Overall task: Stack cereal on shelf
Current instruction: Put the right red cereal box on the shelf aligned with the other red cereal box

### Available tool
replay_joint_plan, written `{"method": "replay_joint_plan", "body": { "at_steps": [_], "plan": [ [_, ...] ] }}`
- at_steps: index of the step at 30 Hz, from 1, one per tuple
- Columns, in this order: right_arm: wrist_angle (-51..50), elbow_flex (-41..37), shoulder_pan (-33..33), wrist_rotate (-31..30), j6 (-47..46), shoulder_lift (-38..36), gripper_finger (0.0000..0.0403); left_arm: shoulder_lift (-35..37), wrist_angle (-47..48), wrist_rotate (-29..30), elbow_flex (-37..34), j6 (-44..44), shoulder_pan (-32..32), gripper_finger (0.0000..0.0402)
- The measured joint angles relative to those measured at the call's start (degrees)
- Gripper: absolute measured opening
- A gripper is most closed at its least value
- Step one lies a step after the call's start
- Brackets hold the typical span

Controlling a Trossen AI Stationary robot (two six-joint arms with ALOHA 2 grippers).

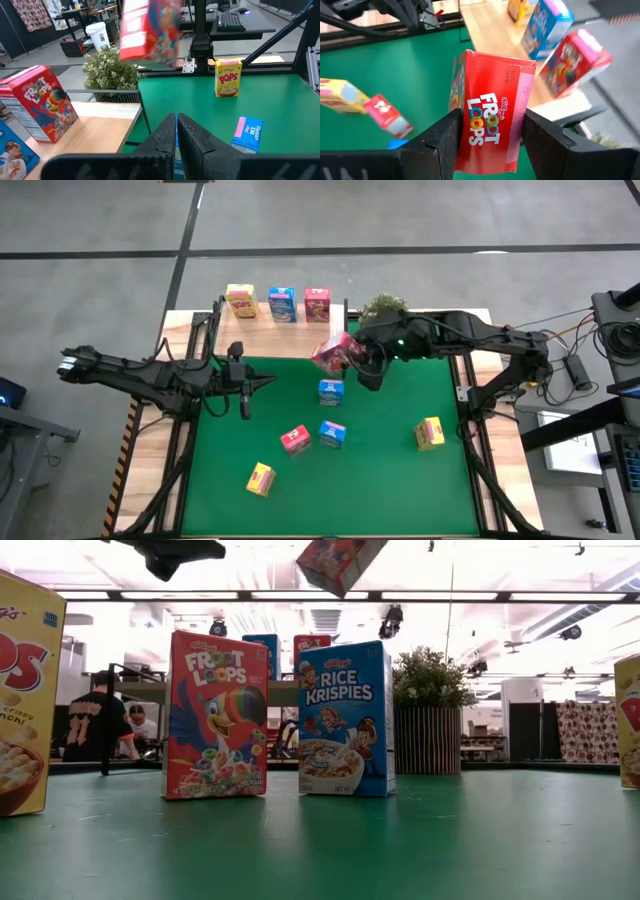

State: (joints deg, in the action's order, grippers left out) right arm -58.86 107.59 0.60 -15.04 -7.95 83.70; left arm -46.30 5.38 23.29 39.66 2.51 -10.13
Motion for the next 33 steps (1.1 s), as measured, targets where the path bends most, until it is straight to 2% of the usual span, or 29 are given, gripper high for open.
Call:
{"method": "replay_joint_plan", "body": {
  "at_steps": [10,21,26,33],
  "plan": [
    [-0.44,10.60,5.72,0.04,16.25,12.86,0.0182,1.79,0.80,0.20,-0.04,2.80,0.00,0.0000],
    [-13.15,27.40,10.84,0.26,28.97,26.52,0.0182,3.29,4.54,0.19,-0.04,1.33,0.00,0.0000],
    [-12.68,27.21,12.68,0.50,32.02,28.21,0.0182,3.46,5.79,0.19,-0.04,1.47,0.00,0.0000],
    [-12.19,27.23,14.29,3.67,31.34,29.04,0.0193,3.45,5.97,0.17,-0.04,1.56,-0.02,0.0000]
  ]
}}
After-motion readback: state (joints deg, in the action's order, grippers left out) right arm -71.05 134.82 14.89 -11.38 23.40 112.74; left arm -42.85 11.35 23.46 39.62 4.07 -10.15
